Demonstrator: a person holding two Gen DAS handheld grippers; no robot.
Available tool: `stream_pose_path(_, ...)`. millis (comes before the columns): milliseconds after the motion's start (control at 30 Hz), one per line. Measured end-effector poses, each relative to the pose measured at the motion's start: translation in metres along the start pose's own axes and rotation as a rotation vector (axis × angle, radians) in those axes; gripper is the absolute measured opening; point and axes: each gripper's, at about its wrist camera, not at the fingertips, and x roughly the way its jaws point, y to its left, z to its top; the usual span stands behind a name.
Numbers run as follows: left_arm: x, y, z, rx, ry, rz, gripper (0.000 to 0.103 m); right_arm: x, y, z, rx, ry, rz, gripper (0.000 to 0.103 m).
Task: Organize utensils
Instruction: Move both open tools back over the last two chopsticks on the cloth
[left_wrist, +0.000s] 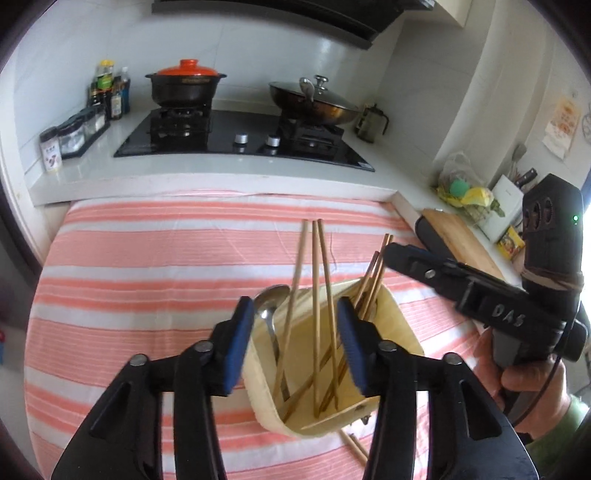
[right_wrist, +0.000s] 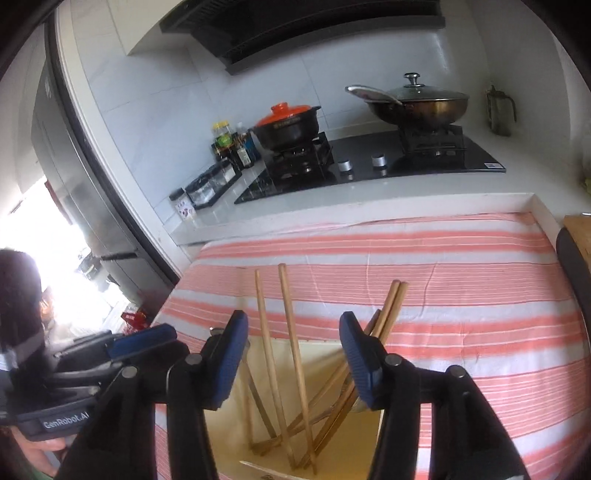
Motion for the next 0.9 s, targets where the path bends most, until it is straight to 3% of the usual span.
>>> stream_pose_path(67,-0.022,0.007,-0.013,0.016,-0.011,0.014,0.071,-0.028,0.003,-0.001,-0.025,-0.034,0.019,0.053)
stream_pose_path(133,-0.043,0.012,-0.034,0.054,0.013,0.045,0.074,-0.058,0.006,-0.008,-0.084,-0.058,0.002,0.053)
stream_pose_path(267,-0.076,0.021,-0.089,0.107,0.107,0.097,0.084,-0.110,-0.002,-0.053,-0.207,-0.025,-0.091,0.053)
stream_pose_path(433,-0.097,0.013,-0.180,0.072,0.133,0.116,0.089,-0.152,-0.031,-0.160,-0.249,0.054,-0.205,0.053)
stream_pose_path(600,-0.086,-0.022,-0.254,0.010,0.118,0.080,0.089,-0.176,-0.054,-0.273,-0.127,0.121,-0.273,0.053)
stream_pose_path(733,-0.061,-0.053,-0.280,0.012,0.158,0.079,0.089,-0.183,-0.053,-0.324,-0.115,0.130,-0.348,0.053)
stream_pose_path(900,-0.034,-0.087,-0.272,0.036,0.193,0.041,0.089,-0.188,-0.049,-0.341,-0.109,0.087,-0.354,0.053)
